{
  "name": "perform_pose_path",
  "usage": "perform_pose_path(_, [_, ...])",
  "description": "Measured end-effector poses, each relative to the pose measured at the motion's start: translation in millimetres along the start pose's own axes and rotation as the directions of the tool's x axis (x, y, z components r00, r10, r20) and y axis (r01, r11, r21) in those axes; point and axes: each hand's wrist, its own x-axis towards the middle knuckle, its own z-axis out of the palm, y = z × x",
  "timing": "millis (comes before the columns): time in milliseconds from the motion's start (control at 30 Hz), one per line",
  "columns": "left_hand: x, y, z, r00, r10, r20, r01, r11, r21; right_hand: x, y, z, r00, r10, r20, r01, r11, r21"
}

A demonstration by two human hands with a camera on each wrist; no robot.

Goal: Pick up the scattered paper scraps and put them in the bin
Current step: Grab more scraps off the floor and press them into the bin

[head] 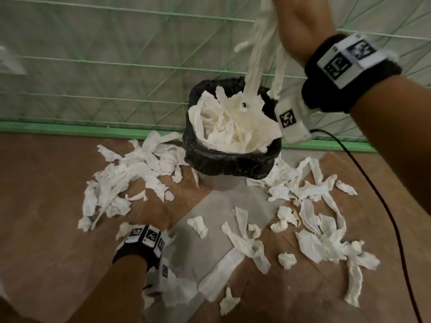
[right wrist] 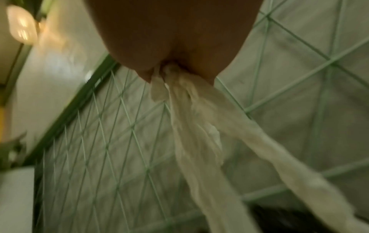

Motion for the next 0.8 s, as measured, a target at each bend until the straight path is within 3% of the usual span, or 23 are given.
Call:
perform_pose_path(67, [-2.1,4.3,-8.2,0.998,0.006,0.066,-0.003,0.999,-0.045,-13.2,-1.9,7.3,0.981,0.111,0.157,-0.108,0.994,-0.023])
perform_pose_path(133, [-7.1,11.3,-20.8,0.999,-0.017,0.031,0.021,0.990,-0.139,-37.1,-0.5,19.3,0.897,0.191,0.400,-0.131,0.976,-0.172])
perform_pose_path(200, [-6.2,10.6,-21.1,0.996,-0.086,0.039,0.094,0.954,-0.286,-55.5,5.1,31.1,0.754,0.217,0.620,-0.005,0.946,-0.324])
perform_pose_path(267, [-3.5,13.2,-27.6,0.986,-0.080,0.148,0.117,0.958,-0.261,-69.6,6.1,40.7,0.624,0.192,0.758,0.111,0.938,-0.329])
perform_pose_path(333, [5.8,13.2,-36.0,0.985,-0.114,0.127,0.150,0.932,-0.330,-81.8,3.4,46.3,0.474,0.195,0.859,0.140,0.946,-0.292])
perform_pose_path(400, [18.0,9.6,-49.6,0.973,-0.194,0.122,0.229,0.847,-0.480,-86.8,-1.7,46.4,0.390,0.209,0.897,0.126,0.953,-0.277])
perform_pose_path(433, [24.7,7.9,-59.4,0.969,-0.203,0.143,0.248,0.826,-0.506,-86.5,-1.9,44.7,0.404,0.210,0.891,0.106,0.956,-0.273])
perform_pose_path(467, [27.8,7.4,-73.2,0.965,-0.210,0.158,0.263,0.777,-0.572,-84.7,-3.6,40.0,0.450,0.221,0.865,0.062,0.959,-0.278])
perform_pose_path(567, [28.4,15.4,-138.2,0.981,-0.174,0.087,0.172,0.568,-0.805,-76.5,-4.1,23.4,0.697,0.182,0.693,-0.076,0.980,-0.182])
perform_pose_path(633, [24.4,25.7,-193.7,0.991,-0.128,-0.049,0.027,0.533,-0.845,-73.0,-2.7,11.0,0.801,0.162,0.576,-0.122,0.987,-0.108])
perform_pose_path(700, [20.0,42.0,-246.5,0.975,-0.065,-0.211,-0.131,0.599,-0.790,-73.1,6.8,0.0,0.866,0.189,0.463,-0.200,0.979,-0.025])
perform_pose_path(767, [10.9,63.2,-288.1,0.939,-0.017,-0.344,-0.281,0.540,-0.793,-79.5,26.9,-7.6,0.910,0.292,0.293,-0.337,0.935,0.113])
perform_pose_path(800, [5.7,74.9,-302.4,0.922,0.024,-0.386,-0.351,0.469,-0.811,-87.1,39.2,-9.7,0.905,0.381,0.192,-0.414,0.892,0.180])
